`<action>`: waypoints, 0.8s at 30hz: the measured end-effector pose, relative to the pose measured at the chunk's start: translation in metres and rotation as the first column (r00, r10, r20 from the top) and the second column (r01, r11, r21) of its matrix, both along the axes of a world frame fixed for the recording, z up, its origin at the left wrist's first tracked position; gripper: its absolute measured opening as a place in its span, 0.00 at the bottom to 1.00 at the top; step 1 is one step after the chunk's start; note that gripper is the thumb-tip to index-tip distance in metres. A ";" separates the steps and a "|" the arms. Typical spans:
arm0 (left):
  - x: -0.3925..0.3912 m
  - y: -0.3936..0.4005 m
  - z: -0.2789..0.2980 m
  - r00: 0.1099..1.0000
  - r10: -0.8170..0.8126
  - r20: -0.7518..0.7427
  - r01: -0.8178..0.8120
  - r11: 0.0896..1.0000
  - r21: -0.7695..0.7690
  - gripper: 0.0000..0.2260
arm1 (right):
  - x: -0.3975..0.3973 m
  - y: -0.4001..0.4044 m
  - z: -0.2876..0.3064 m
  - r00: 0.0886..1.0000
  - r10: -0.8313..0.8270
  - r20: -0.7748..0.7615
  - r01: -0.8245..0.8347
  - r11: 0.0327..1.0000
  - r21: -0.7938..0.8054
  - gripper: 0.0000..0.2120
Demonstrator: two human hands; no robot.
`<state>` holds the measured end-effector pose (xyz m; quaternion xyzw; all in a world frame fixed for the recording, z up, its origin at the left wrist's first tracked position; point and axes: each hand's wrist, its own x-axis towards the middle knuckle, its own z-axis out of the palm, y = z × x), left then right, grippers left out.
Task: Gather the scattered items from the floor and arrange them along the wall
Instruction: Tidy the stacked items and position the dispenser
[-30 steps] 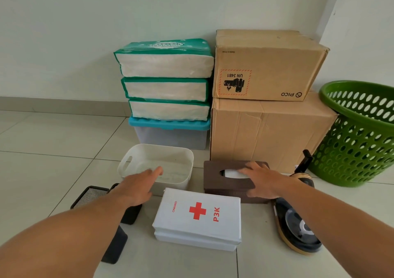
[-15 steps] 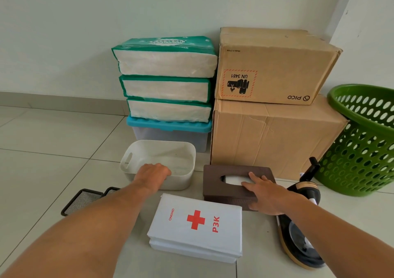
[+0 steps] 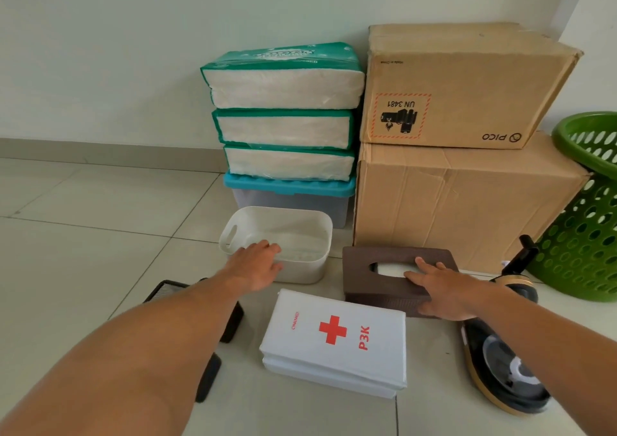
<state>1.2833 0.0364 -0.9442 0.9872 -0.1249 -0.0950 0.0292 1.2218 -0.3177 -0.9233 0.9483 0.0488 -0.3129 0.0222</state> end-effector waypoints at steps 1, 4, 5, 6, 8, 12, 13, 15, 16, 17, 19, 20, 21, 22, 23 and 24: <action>-0.002 0.009 0.003 1.000 0.015 0.023 -0.015 1.000 0.002 0.21 | 0.003 0.004 0.005 1.000 0.003 0.011 -0.002 0.999 -0.040 0.32; -0.014 0.045 0.013 0.987 0.120 0.103 -0.118 0.993 -0.028 0.21 | 0.015 0.026 0.020 0.986 0.027 0.165 -0.008 0.993 -0.116 0.20; -0.020 0.059 0.016 0.978 0.174 0.115 -0.171 0.985 -0.032 0.20 | 0.018 0.036 0.024 0.973 0.023 0.228 0.000 0.995 -0.099 0.17; -0.027 0.072 0.018 0.966 0.233 0.112 -0.232 0.972 -0.028 0.20 | 0.022 0.047 0.027 0.956 0.015 0.293 0.004 0.998 -0.066 0.14; -0.044 0.098 0.020 0.933 0.355 0.059 -0.356 0.935 0.000 0.22 | 0.030 0.073 0.029 0.909 -0.030 0.416 0.001 0.998 0.070 0.12; -0.084 0.141 0.010 0.817 0.573 -0.063 -0.572 0.820 0.030 0.22 | 0.041 0.154 0.028 0.894 -0.213 0.394 -0.035 0.844 0.534 0.08; -0.093 0.151 0.004 0.781 0.616 -0.097 -0.617 0.786 0.027 0.22 | 0.040 0.178 0.028 0.911 -0.179 0.372 -0.080 0.808 0.584 0.09; -0.106 0.170 -0.006 0.705 0.686 -0.181 -0.700 0.714 -0.022 0.22 | 0.033 0.224 0.022 0.928 0.054 0.368 -0.268 0.782 0.562 0.20; -0.108 0.178 -0.009 0.681 0.693 -0.237 -0.724 0.685 -0.077 0.22 | 0.027 0.244 0.018 0.908 0.211 0.363 -0.382 0.773 0.506 0.26; -0.108 0.185 -0.009 0.669 0.681 -0.296 -0.735 0.665 -0.132 0.22 | 0.022 0.261 0.012 0.873 0.345 0.345 -0.476 0.760 0.444 0.33; -0.109 0.193 -0.006 0.669 0.642 -0.376 -0.734 0.651 -0.195 0.21 | 0.015 0.282 0.001 0.816 0.497 0.295 -0.574 0.753 0.322 0.42; -0.109 0.194 -0.004 0.669 0.631 -0.391 -0.733 0.647 -0.210 0.22 | 0.012 0.288 -0.004 0.815 0.512 0.271 -0.576 0.764 0.289 0.44; -0.110 0.192 -0.003 0.668 0.635 -0.388 -0.737 0.639 -0.220 0.24 | 0.011 0.293 -0.009 0.826 0.504 0.254 -0.561 0.778 0.283 0.45; -0.112 0.190 -0.004 0.672 0.641 -0.371 -0.737 0.630 -0.246 0.26 | 0.010 0.296 -0.014 0.835 0.489 0.253 -0.548 0.784 0.292 0.45; -0.115 0.185 -0.005 0.679 0.640 -0.360 -0.732 0.620 -0.282 0.28 | 0.011 0.298 -0.018 0.837 0.478 0.267 -0.544 0.782 0.305 0.44; -0.117 0.179 -0.006 0.698 0.623 -0.353 -0.716 0.618 -0.325 0.28 | 0.011 0.301 -0.021 0.834 0.470 0.290 -0.547 0.775 0.317 0.43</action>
